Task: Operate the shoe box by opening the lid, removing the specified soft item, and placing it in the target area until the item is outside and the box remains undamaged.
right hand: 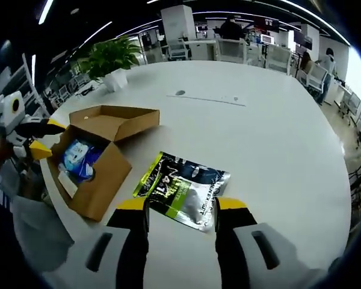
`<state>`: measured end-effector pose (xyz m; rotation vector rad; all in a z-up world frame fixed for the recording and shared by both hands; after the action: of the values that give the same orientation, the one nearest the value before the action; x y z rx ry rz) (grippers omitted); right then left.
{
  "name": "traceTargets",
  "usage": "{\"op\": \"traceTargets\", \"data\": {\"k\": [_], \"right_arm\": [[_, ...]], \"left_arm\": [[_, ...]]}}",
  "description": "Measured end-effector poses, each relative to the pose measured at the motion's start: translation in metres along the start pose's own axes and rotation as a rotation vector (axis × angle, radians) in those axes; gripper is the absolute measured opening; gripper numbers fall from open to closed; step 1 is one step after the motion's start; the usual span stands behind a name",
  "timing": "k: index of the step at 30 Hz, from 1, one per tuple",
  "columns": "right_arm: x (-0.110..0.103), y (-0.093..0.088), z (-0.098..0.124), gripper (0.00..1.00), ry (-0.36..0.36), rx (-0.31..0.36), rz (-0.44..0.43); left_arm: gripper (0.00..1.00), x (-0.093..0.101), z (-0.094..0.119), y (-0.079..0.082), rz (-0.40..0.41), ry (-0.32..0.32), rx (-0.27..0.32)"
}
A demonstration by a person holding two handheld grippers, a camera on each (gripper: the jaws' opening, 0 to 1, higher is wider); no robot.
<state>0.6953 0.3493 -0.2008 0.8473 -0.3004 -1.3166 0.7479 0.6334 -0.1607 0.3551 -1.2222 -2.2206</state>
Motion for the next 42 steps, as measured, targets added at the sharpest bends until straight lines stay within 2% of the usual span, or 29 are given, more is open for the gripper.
{"op": "traceTargets", "data": {"k": [7,9,19,23,26,35,39,42], "right_arm": [[-0.026,0.008,0.005,0.47,0.041,0.027,0.028],[-0.025,0.011,0.002,0.49,0.051,0.037,0.040],[-0.059,0.015,-0.001,0.55,0.114,0.054,0.092],[-0.069,0.016,-0.007,0.57,0.142,0.050,0.119],[-0.083,0.020,-0.011,0.58,0.173,0.055,0.150],[-0.110,0.026,-0.030,0.57,0.242,0.053,0.208],[-0.127,0.027,-0.038,0.54,0.277,0.034,0.226],[-0.131,0.029,-0.050,0.51,0.290,0.029,0.239]], "left_arm": [[0.52,-0.015,0.023,-0.009,0.030,0.020,0.040],[0.54,-0.019,0.030,-0.014,0.031,0.023,0.046],[0.66,-0.036,0.056,-0.030,0.009,0.066,0.063],[0.71,-0.050,0.065,-0.043,-0.007,0.074,0.065],[0.74,-0.051,0.070,-0.051,0.008,0.073,0.052],[0.86,-0.059,0.089,-0.065,0.000,0.103,0.066],[0.90,-0.066,0.097,-0.071,-0.003,0.119,0.078],[0.94,-0.068,0.101,-0.074,0.005,0.122,0.086]]}}
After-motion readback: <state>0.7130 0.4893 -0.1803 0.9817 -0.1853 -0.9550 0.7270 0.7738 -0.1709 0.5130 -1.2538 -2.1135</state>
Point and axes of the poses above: the point that each gripper's makers call its tool centre point, and the gripper's own axes: z roughly backward along the fingers, x roughly to its right, y roughly out of its top, the point moved 7 cm from there along z, roughly backward along the fingers, and after that the axes turned 9 degrees about y, right-handed, at the moved point
